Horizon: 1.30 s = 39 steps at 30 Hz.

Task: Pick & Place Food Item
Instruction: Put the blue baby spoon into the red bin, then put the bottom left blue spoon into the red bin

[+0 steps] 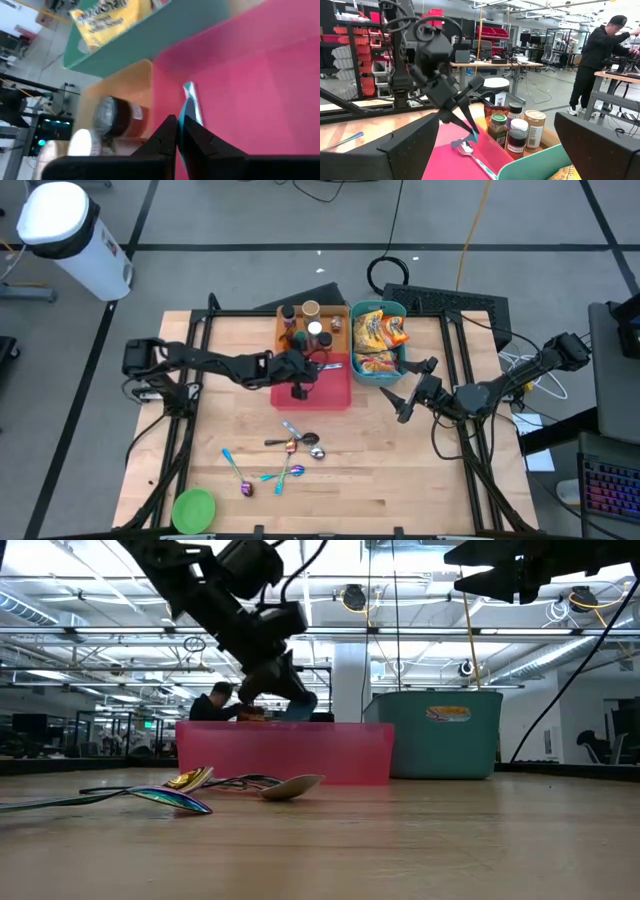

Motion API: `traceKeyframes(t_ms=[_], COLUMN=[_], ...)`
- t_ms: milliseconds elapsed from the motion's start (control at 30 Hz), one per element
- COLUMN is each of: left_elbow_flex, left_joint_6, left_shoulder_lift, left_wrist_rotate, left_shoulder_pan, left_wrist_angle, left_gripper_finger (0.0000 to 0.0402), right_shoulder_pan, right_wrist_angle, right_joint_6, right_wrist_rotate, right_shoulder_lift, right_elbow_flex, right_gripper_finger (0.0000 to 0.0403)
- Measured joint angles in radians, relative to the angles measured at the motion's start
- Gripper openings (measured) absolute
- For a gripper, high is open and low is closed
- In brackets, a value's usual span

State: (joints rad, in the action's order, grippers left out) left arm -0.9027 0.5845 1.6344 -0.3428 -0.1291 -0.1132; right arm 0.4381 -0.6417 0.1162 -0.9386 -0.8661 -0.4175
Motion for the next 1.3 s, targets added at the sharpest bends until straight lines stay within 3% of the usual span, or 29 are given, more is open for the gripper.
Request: traceKeyframes(t_ms=[367,800,1100,1300], left_elbow_flex=[0.0,0.0,0.0,0.0], left_joint_6=[-0.127,-0.21,-0.39,-0.663], left_shoulder_lift=[0.061,0.045,-0.197,-0.36], left_wrist_rotate=[0.031,-0.028,-0.033,0.158], left_shoulder_pan=[0.0,0.008,0.122,0.222], left_wrist_angle=[-0.032,-0.111,0.123,0.413], left_gripper_finger=[0.0021,0.0193,0.0227,0.0227], right_shoulder_pan=[0.0,0.0,0.0,0.0], right_wrist_angle=[0.004,0.005,0.005,0.004], right_joint_6=[0.002,0.001,0.001,0.0], right_wrist_rotate=[-0.001,-0.001,-0.001,-0.001], right_shoulder_lift=[0.0,0.0,0.0,0.0], right_elbow_flex=[0.0,0.0,0.0,0.0], right_gripper_finger=[0.0391,0.0391,0.0391,0.0391])
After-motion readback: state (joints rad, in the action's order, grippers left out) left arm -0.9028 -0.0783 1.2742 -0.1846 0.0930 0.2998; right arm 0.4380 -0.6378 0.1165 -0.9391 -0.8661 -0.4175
